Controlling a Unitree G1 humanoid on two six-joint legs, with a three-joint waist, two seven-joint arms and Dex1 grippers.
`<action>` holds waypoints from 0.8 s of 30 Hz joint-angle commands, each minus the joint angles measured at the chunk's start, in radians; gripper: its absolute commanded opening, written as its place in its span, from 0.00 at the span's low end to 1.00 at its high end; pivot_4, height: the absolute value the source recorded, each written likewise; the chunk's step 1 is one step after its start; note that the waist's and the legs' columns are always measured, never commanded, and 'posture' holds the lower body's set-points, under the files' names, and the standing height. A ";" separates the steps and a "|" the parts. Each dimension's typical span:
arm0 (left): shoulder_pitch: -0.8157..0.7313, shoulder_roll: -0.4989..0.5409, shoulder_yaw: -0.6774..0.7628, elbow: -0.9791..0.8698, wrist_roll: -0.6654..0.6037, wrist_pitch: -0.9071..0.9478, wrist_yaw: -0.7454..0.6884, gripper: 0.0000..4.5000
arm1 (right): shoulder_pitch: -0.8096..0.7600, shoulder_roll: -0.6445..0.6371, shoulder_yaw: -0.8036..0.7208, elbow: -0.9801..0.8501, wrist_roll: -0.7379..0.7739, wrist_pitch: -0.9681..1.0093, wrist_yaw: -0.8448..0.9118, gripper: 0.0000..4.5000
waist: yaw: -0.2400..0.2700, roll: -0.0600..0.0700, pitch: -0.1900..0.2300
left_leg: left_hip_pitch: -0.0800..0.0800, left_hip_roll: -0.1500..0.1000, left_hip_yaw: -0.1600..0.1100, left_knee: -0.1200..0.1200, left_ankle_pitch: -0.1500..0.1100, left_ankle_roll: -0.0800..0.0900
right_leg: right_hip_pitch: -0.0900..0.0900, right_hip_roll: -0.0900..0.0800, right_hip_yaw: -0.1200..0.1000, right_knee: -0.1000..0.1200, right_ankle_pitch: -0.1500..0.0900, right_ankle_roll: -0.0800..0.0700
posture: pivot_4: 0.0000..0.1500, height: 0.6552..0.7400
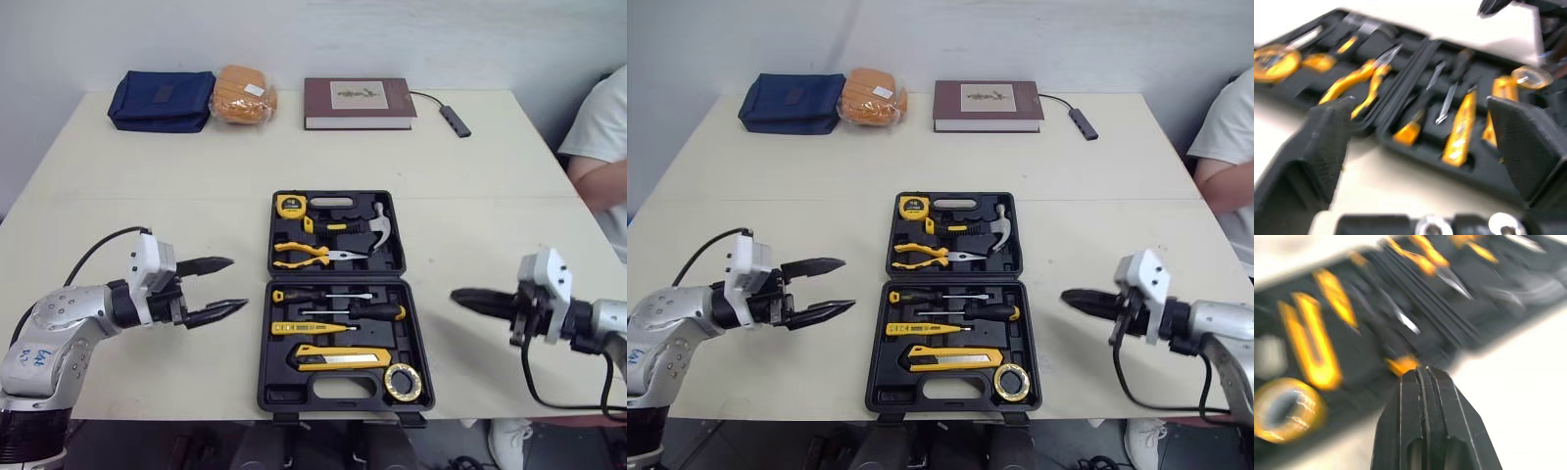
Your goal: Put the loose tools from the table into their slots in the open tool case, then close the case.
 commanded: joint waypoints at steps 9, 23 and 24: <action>-0.128 -0.110 -0.202 0.126 0.228 -0.008 0.162 0.01 | -0.248 0.144 0.249 0.233 -0.257 -0.161 -0.058 0.00 | -0.001 -0.001 0.000 | -0.001 0.000 0.001 0.000 0.002 0.000 | -0.002 0.000 0.000 0.004 0.000 0.000 | 1.00 1.00; -0.225 -0.206 -0.238 0.165 0.253 0.005 0.211 0.01 | -0.371 0.254 0.350 0.208 -0.301 -0.122 -0.046 0.00 | -0.014 -0.001 0.000 | 0.000 0.000 0.001 0.000 0.003 -0.002 | -0.002 0.001 0.000 0.008 0.000 0.000 | 1.00 1.00; -0.236 -0.212 -0.237 0.175 0.259 0.005 0.221 0.01 | -0.373 0.252 0.357 0.190 -0.297 -0.101 -0.038 0.00 | -0.015 -0.001 0.000 | 0.000 0.000 0.001 0.000 0.004 -0.002 | -0.002 0.001 0.000 0.008 0.000 0.000 | 1.00 1.00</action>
